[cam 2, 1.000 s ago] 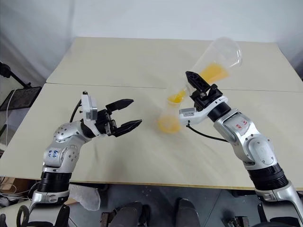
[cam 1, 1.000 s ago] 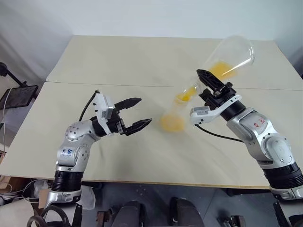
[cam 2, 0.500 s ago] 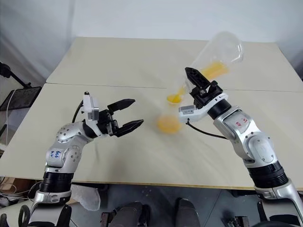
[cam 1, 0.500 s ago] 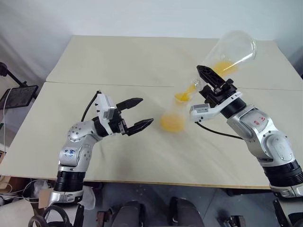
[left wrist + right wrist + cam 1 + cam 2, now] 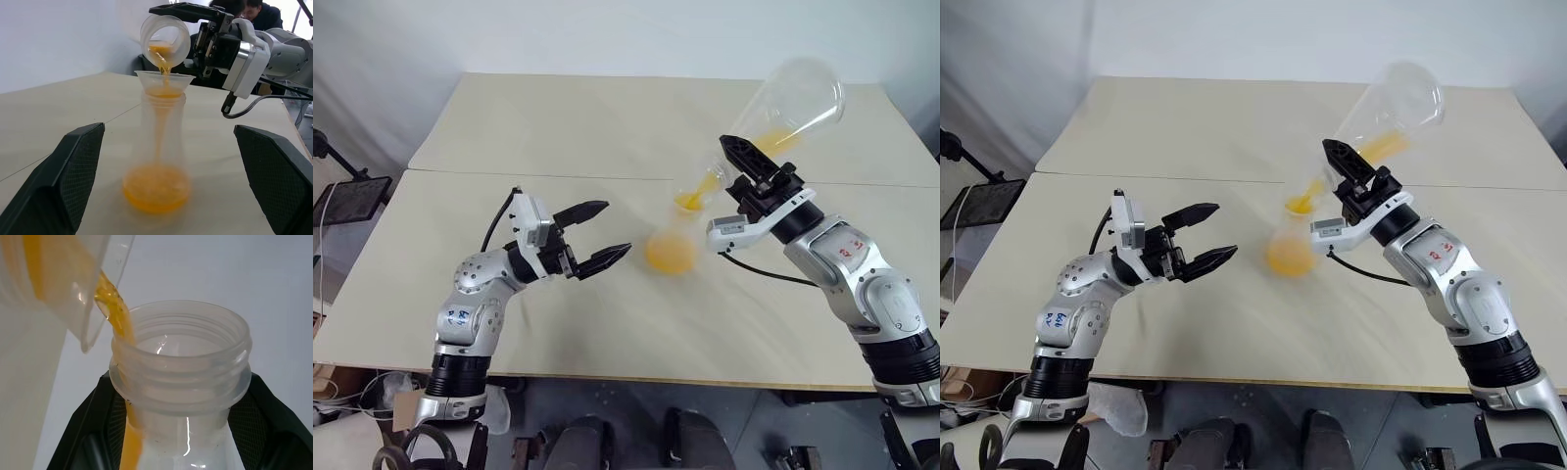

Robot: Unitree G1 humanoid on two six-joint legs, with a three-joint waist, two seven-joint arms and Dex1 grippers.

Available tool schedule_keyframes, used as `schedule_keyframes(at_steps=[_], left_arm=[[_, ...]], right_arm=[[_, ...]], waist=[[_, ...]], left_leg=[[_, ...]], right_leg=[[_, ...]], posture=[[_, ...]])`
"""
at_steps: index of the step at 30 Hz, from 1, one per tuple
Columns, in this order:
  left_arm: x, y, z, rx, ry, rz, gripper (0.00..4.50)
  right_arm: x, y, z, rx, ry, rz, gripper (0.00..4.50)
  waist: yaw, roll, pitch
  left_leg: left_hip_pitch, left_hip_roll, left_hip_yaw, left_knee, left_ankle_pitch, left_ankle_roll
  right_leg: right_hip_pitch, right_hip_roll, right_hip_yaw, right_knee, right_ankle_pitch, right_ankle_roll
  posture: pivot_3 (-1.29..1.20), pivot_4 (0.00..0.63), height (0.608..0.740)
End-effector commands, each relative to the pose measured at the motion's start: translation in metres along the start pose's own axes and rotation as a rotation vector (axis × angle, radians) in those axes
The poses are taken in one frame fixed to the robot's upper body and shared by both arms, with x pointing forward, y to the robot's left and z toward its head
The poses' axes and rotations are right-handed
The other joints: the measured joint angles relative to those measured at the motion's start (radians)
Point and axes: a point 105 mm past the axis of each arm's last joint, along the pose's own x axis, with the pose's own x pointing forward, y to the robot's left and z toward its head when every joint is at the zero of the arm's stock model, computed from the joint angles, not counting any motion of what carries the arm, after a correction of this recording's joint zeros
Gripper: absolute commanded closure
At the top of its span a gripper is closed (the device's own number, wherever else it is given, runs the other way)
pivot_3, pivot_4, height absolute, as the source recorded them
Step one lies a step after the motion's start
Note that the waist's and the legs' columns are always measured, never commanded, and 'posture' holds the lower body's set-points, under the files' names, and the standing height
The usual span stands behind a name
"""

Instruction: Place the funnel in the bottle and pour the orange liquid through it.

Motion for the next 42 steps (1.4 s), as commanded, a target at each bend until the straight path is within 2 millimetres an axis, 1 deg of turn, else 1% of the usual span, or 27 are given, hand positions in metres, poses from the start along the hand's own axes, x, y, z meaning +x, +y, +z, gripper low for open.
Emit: schedule_keyframes(at_steps=[1, 28, 42], left_arm=[[0.0023, -0.0018, 0.0077, 0.031, -0.027, -0.01, 0.0], [0.0051, -0.0003, 0.0078, 0.043, -0.034, -0.009, 0.0], [0.0066, -0.0006, 0.0084, 0.045, -0.038, -0.012, 0.0]], right_arm=[[0.0011, -0.0193, -0.0088, -0.048, 0.011, -0.064, 2.07], [0.0021, -0.0203, -0.0082, -0.072, 0.006, -0.074, 2.07], [0.0016, -0.0207, -0.0028, -0.059, -0.005, -0.082, 2.07]], waist=[[0.0, 0.0, 0.0], [-0.002, 0.0, 0.0], [-0.011, 0.0, 0.0]], left_leg=[[0.0, 0.0, 0.0, 0.0, 0.0, 0.0], [0.0, 0.0, 0.0, 0.0, 0.0, 0.0], [0.0, 0.0, 0.0, -0.001, 0.0, 0.0]], right_leg=[[0.0, 0.0, 0.0, 0.0, 0.0, 0.0], [0.0, 0.0, 0.0, 0.0, 0.0, 0.0], [0.0, 0.0, 0.0, 0.0, 0.0, 0.0]], posture=[[0.0, 0.15, 0.74], [0.0, 0.15, 0.74], [0.0, 0.15, 0.74]])
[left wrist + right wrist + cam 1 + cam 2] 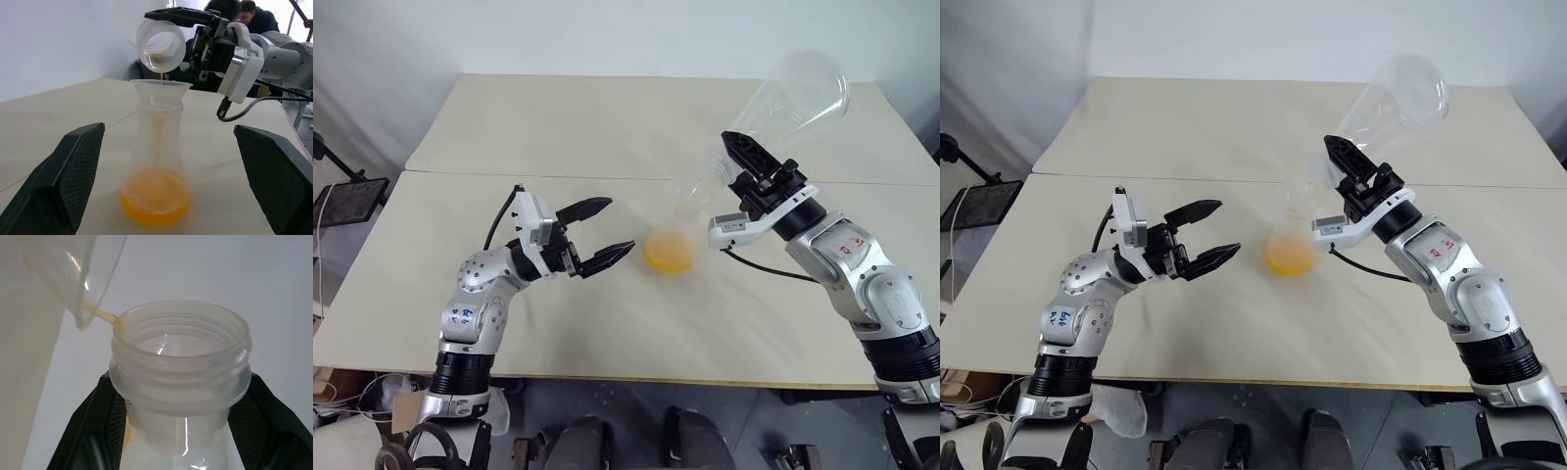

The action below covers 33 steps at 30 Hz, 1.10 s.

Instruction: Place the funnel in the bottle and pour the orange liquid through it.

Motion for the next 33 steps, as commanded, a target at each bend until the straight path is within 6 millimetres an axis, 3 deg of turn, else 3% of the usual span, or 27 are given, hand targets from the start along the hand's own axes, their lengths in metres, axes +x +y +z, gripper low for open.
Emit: schedule_keyframes(at_steps=[1, 12, 16, 23, 30, 33], left_arm=[[0.002, 0.0, 0.005, 0.025, -0.017, -0.002, 0.0], [0.0, 0.0, 0.004, 0.02, -0.011, 0.005, 0.0], [0.0, 0.0, 0.004, 0.018, -0.012, 0.006, 0.0], [0.0, -0.002, 0.005, 0.015, -0.005, -0.009, 0.0], [-0.003, -0.003, 0.006, 0.012, 0.019, -0.023, 0.0], [-0.002, 0.001, 0.008, 0.026, 0.013, -0.011, 0.0]], right_arm=[[0.001, -0.019, 0.0, -0.016, -0.009, -0.076, 2.07], [0.001, -0.019, 0.013, 0.157, -0.054, -0.073, 2.07], [-0.001, -0.02, 0.006, 0.265, -0.015, -0.075, 2.07], [-0.014, -0.053, -0.026, 0.752, 0.124, -0.173, 2.07], [-0.049, -0.029, -0.067, 1.036, 0.364, -0.188, 2.07], [-0.076, -0.014, -0.106, 1.222, 0.568, -0.312, 2.07]], waist=[[0.0, 0.0, 0.0], [0.0, 0.0, 0.0], [-0.001, 0.0, 0.0], [0.0, 0.0, 0.0], [0.009, 0.0, 0.0], [0.009, 0.0, 0.0]], left_leg=[[0.0, 0.0, 0.0, 0.0, 0.0, 0.0], [0.0, 0.0, 0.0, 0.0, 0.0, 0.0], [0.0, 0.0, -0.001, 0.0, 0.0, 0.0], [0.0, 0.0, -0.001, 0.0, 0.0, 0.0], [0.0, -0.001, -0.002, 0.0, 0.0, 0.0], [0.0, -0.001, -0.002, 0.0, 0.0, 0.0]], right_leg=[[0.0, 0.0, 0.0, 0.0, 0.0, 0.0], [0.0, 0.0, 0.0, 0.0, 0.0, 0.0], [0.0, 0.0, 0.0, 0.0, 0.0, 0.0], [0.0, 0.0, 0.0, 0.0, 0.0, 0.0], [0.001, -0.001, 0.0, 0.0, 0.0, 0.0], [0.001, -0.001, 0.0, 0.001, 0.0, 0.0]], posture=[[0.0, 0.15, 0.74], [0.0, 0.15, 0.74], [0.0, 0.15, 0.74], [0.0, 0.15, 0.74], [0.0, 0.15, 0.74], [0.0, 0.15, 0.74]])
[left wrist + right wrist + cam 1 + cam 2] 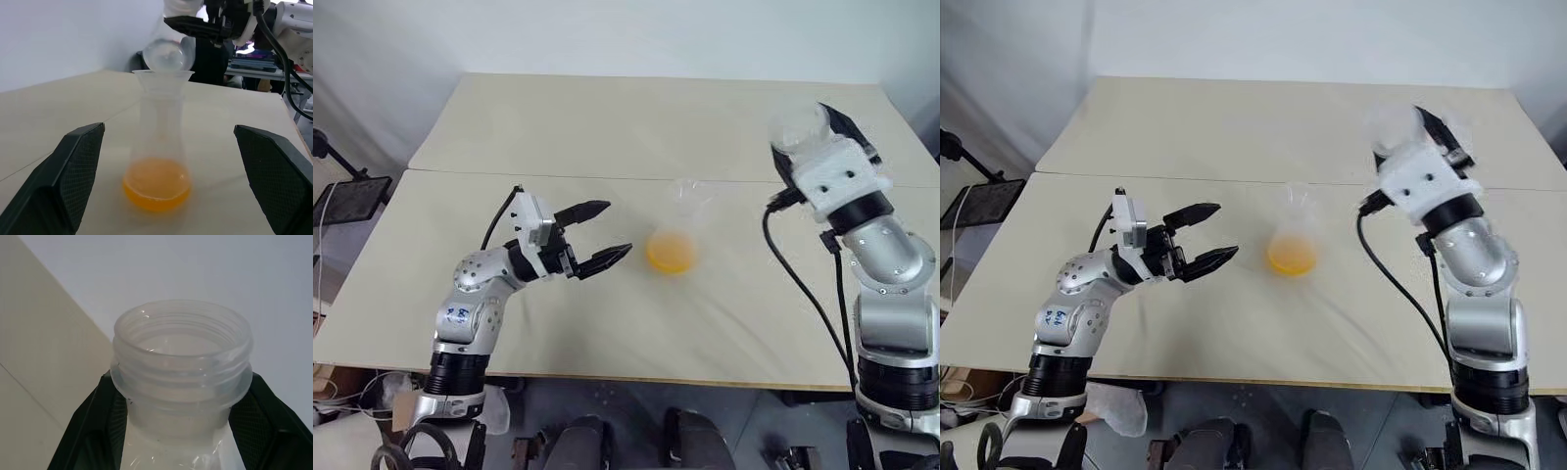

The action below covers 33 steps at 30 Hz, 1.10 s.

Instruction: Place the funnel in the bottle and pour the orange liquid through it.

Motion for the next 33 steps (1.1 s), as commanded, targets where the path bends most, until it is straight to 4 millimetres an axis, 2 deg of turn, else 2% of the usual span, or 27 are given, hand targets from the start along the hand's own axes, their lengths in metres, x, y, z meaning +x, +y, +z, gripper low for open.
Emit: schedule_keyframes(at_steps=[1, 3, 5, 7, 17, 21, 27, 30, 33], left_arm=[[0.003, 0.0, 0.011, 0.038, -0.034, -0.006, 0.0], [0.003, -0.001, 0.011, 0.03, -0.037, -0.006, 0.0], [0.004, -0.003, 0.008, 0.017, -0.035, -0.014, 0.0], [0.006, -0.004, 0.006, 0.011, -0.033, -0.024, 0.0], [0.014, -0.002, 0.007, 0.011, -0.043, -0.044, 0.0], [0.014, -0.001, 0.007, 0.011, -0.045, -0.036, 0.0], [0.012, 0.0, 0.008, 0.015, -0.043, -0.032, 0.0], [0.011, 0.001, 0.008, 0.017, -0.04, -0.03, 0.0], [0.009, 0.003, 0.009, 0.022, -0.037, -0.026, 0.0]], right_arm=[[-0.011, -0.048, -0.023, 0.218, 0.073, -0.207, 2.07], [-0.017, -0.058, -0.036, 0.329, 0.106, -0.249, 2.07], [-0.027, -0.067, -0.061, 0.426, 0.161, -0.274, 2.07], [-0.036, -0.072, -0.083, 0.389, 0.233, -0.285, 2.07], [-0.052, -0.081, -0.123, 0.49, 0.294, -0.399, 2.07], [-0.056, -0.076, -0.13, 0.542, 0.297, -0.411, 2.07], [-0.061, -0.077, -0.132, 0.602, 0.263, -0.444, 0.08], [-0.064, -0.079, -0.132, 0.589, 0.266, -0.445, 0.03], [-0.07, -0.084, -0.122, 0.568, 0.237, -0.413, 0.03]], waist=[[0.001, 0.0, 0.0], [0.003, 0.0, 0.0], [0.002, 0.0, 0.0], [0.005, 0.0, 0.0], [-0.003, 0.001, 0.0], [-0.002, 0.001, 0.0], [-0.005, 0.001, 0.0], [-0.004, 0.001, 0.0], [-0.001, 0.001, 0.0]], left_leg=[[0.0, 0.0, 0.0, 0.0, 0.0, 0.0], [0.0, 0.0, 0.0, 0.0, 0.0, 0.0], [0.0, 0.0, 0.0, 0.0, 0.0, 0.0], [0.0, 0.0, 0.0, 0.0, 0.0, 0.0], [0.001, 0.0, 0.003, 0.0, 0.0, 0.0], [0.001, 0.0, 0.002, 0.0, 0.0, 0.0], [0.001, 0.0, 0.002, 0.0, 0.0, 0.0], [0.001, 0.0, 0.002, 0.0, 0.0, 0.0], [0.001, 0.0, 0.002, 0.0, 0.0, 0.0]], right_leg=[[0.0, 0.0, 0.0, 0.0, 0.0, 0.0], [0.0, 0.0, 0.0, 0.0, 0.0, 0.0], [0.0, 0.0, 0.0, 0.0, 0.0, 0.0], [0.0, 0.0, 0.0, 0.0, 0.0, 0.0], [-0.001, 0.0, 0.0, 0.001, 0.0, 0.0], [0.0, 0.0, 0.001, 0.001, 0.0, 0.0], [0.0, 0.0, 0.002, 0.001, 0.0, 0.0], [0.0, 0.0, 0.002, 0.001, 0.0, 0.0], [0.0, 0.0, 0.003, 0.0, 0.0, 0.0]], posture=[[0.0, 0.15, 0.74], [0.0, 0.15, 0.74], [0.0, 0.15, 0.74], [0.0, 0.15, 0.74], [0.0, 0.15, 0.74], [0.0, 0.15, 0.74], [0.0, 0.15, 0.74], [0.0, 0.15, 0.74], [0.0, 0.15, 0.74]])
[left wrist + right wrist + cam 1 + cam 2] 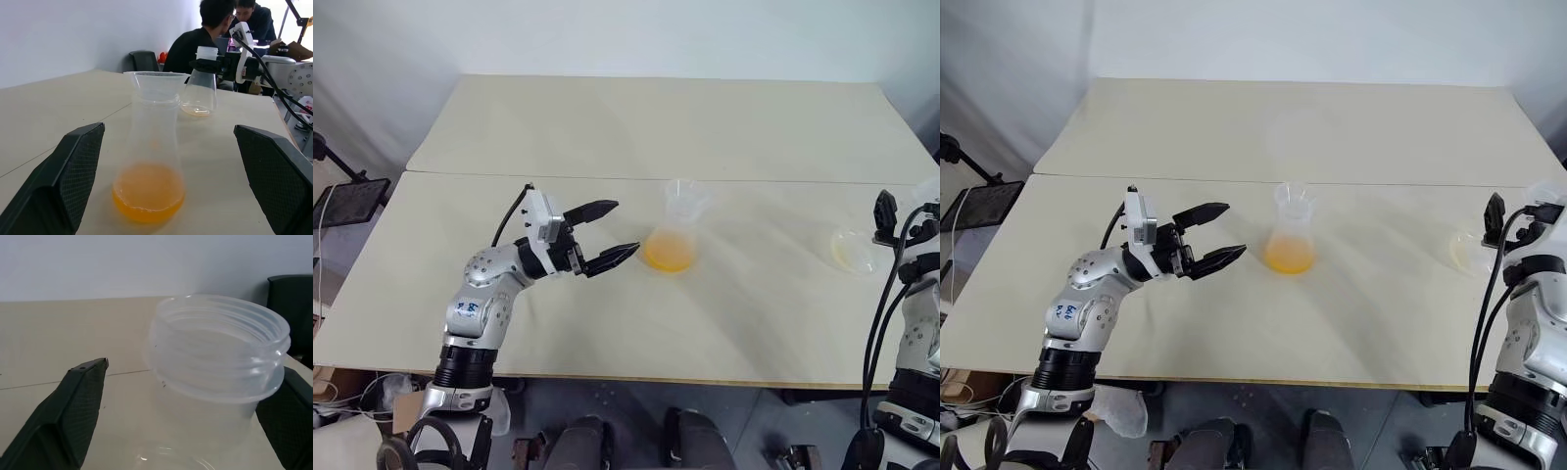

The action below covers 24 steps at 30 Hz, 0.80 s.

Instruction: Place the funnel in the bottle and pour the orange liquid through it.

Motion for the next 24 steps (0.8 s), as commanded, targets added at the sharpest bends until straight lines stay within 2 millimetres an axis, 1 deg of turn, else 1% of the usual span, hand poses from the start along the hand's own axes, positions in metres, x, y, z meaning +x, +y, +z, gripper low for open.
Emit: schedule_keyframes(at_steps=[1, 4, 9, 12, 16, 18, 21, 22, 24], left_arm=[[-0.002, 0.003, 0.012, 0.051, -0.024, -0.003, 0.0], [-0.003, 0.004, 0.012, 0.053, -0.019, 0.0, 0.0], [-0.007, 0.005, 0.01, 0.048, -0.007, 0.006, 0.0], [-0.009, 0.005, 0.008, 0.042, 0.005, 0.005, 0.0], [-0.015, 0.008, 0.005, 0.036, 0.031, 0.009, 0.0], [-0.018, 0.01, 0.004, 0.032, 0.042, 0.011, 0.0], [-0.022, 0.012, 0.002, 0.031, 0.067, 0.011, 0.0], [-0.023, 0.013, 0.002, 0.031, 0.071, 0.013, 0.0], [-0.028, 0.014, 0.002, 0.033, 0.091, 0.015, 0.0]], right_arm=[[-0.011, -0.01, 0.033, -0.029, -0.105, 0.019, 0.03], [-0.018, -0.013, 0.039, -0.041, -0.118, 0.037, 0.03], [-0.031, -0.03, 0.046, -0.061, -0.129, 0.03, 0.03], [-0.039, -0.029, 0.054, -0.084, -0.149, 0.076, 0.03], [-0.056, -0.012, 0.083, -0.091, -0.248, 0.229, 0.03], [-0.061, -0.007, 0.09, -0.12, -0.252, 0.269, 0.03], [-0.07, 0.009, 0.1, -0.179, -0.257, 0.382, 0.03], [-0.074, 0.018, 0.1, -0.199, -0.241, 0.447, 0.03], [-0.084, 0.047, 0.098, -0.19, -0.189, 0.632, 0.03]], waist=[[0.002, 0.0, 0.0], [0.006, 0.0, 0.0], [0.015, 0.0, 0.0], [0.018, 0.0, 0.0], [0.017, 0.0, 0.0], [0.017, 0.0, 0.0], [0.018, 0.0, 0.0], [0.018, 0.0, 0.0], [0.02, 0.0, 0.0]], left_leg=[[0.0, 0.0, 0.0, 0.0, 0.0, 0.0], [0.0, 0.0, 0.0, 0.0, 0.0, 0.0], [0.0, 0.0, 0.0, 0.0, 0.0, 0.0], [0.0, 0.0, 0.0, 0.0, 0.0, 0.0], [0.0, 0.0, 0.0, 0.0, 0.0, 0.0], [0.0, 0.0, 0.0, 0.0, 0.0, 0.0], [0.0, 0.0, 0.0, 0.0, 0.0, 0.0], [0.001, 0.0, 0.0, 0.0, 0.0, 0.0], [0.0, 0.0, 0.0, 0.0, 0.0, 0.0]], right_leg=[[0.0, 0.0, 0.0, 0.0, 0.0, 0.0], [0.0, 0.0, 0.0, 0.0, 0.0, 0.0], [0.001, 0.0, 0.0, -0.001, 0.0, 0.0], [0.001, 0.0, 0.0, -0.001, 0.0, 0.0], [0.001, 0.0, 0.0, -0.001, 0.0, 0.0], [0.001, 0.0, 0.0, -0.001, 0.0, 0.0], [0.001, 0.0, 0.0, -0.001, 0.0, 0.0], [0.001, 0.0, 0.0, -0.001, 0.0, 0.0], [0.001, 0.0, 0.001, -0.002, 0.0, 0.0]], posture=[[0.0, 0.15, 0.74], [0.0, 0.15, 0.74], [0.0, 0.15, 0.74], [0.0, 0.15, 0.74], [0.0, 0.15, 0.74], [0.0, 0.15, 0.74], [0.0, 0.15, 0.74], [0.0, 0.15, 0.74], [0.0, 0.15, 0.74]])
